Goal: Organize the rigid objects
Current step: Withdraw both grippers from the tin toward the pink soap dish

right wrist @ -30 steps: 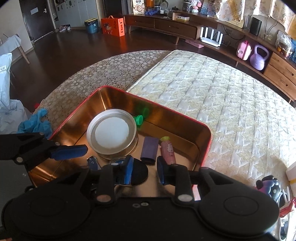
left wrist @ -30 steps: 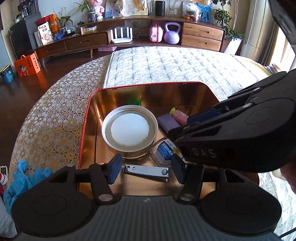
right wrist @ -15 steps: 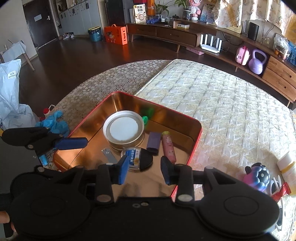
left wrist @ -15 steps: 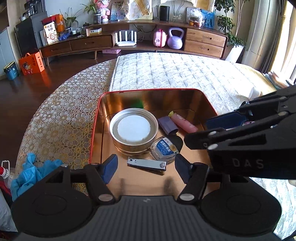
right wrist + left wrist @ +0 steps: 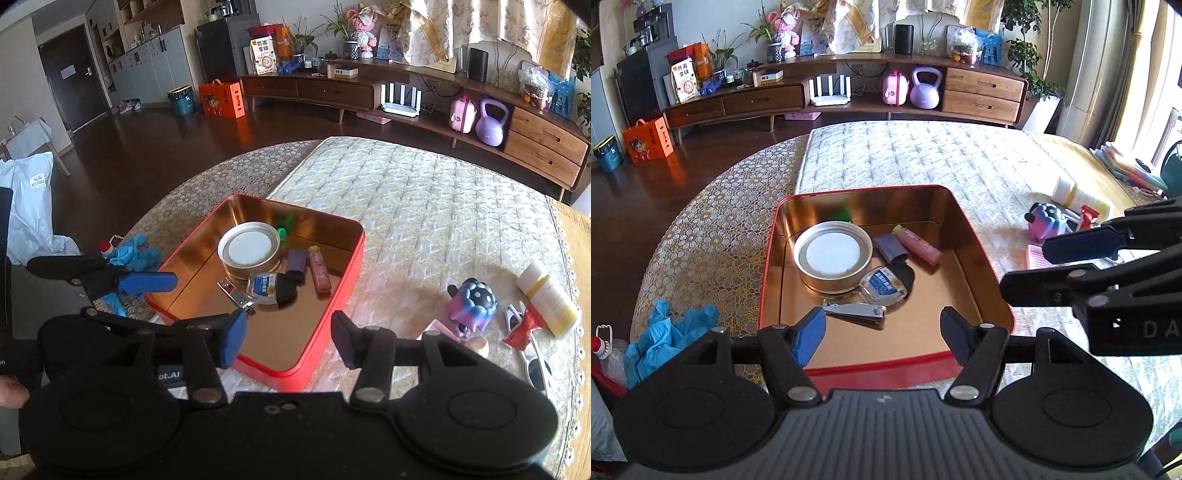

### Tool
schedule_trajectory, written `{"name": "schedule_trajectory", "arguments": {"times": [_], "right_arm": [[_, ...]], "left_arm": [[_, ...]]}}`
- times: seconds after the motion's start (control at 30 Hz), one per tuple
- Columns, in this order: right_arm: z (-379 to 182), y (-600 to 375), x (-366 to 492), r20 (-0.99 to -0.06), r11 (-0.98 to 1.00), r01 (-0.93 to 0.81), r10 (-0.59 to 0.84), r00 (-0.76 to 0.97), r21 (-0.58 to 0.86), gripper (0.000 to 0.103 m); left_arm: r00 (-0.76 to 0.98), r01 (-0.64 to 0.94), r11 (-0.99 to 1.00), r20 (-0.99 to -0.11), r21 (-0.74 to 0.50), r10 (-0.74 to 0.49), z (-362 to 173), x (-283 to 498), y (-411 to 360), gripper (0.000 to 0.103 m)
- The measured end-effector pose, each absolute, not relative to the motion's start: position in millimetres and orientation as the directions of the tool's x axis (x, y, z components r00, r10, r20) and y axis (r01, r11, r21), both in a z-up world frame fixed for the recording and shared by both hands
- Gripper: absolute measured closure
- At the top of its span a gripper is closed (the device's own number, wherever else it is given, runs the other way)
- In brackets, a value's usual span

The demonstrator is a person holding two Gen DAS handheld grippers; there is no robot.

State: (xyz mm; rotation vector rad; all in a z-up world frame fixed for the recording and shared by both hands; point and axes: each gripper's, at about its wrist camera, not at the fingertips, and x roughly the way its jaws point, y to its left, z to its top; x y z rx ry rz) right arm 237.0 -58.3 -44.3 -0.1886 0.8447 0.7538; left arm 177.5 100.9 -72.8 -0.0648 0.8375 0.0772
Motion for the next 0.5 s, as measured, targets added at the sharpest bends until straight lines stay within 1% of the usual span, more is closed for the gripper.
{"name": "schedule_trajectory", "arguments": {"times": [0.3,0.37,0.43,0.47,0.5], "right_arm": [[-33.7,-106.3,211.8,-0.691,0.769,-0.618,0.537,0.484,0.165,0.041],[-32.3,-117.2,207.1,-0.68,0.776,-0.606,0.539,0.496,0.174,0.039],[-31.6,-125.9,202.0,-0.671,0.784,-0.595,0.539,0.509,0.178,0.036],[-31.5,-130.4,199.7,-0.667,0.788,-0.59,0.537,0.516,0.177,0.033],[-31.4,-134.3,197.5,-0.662,0.793,-0.584,0.534,0.526,0.175,0.026]], "left_arm": [[0.689,-0.061,0.996,-0.725,-0.063,-0.004,-55.2,162.5,80.8,0.034],[0.7,-0.047,0.997,-0.714,-0.057,-0.008,-50.6,159.1,72.7,0.025],[0.709,-0.032,0.998,-0.705,-0.06,-0.02,-46.7,156.4,65.6,0.024],[0.71,-0.025,0.998,-0.703,-0.064,-0.028,-45.4,155.9,62.7,0.023],[0.711,-0.017,0.998,-0.703,-0.065,-0.034,-44.2,155.9,58.9,0.023]]}}
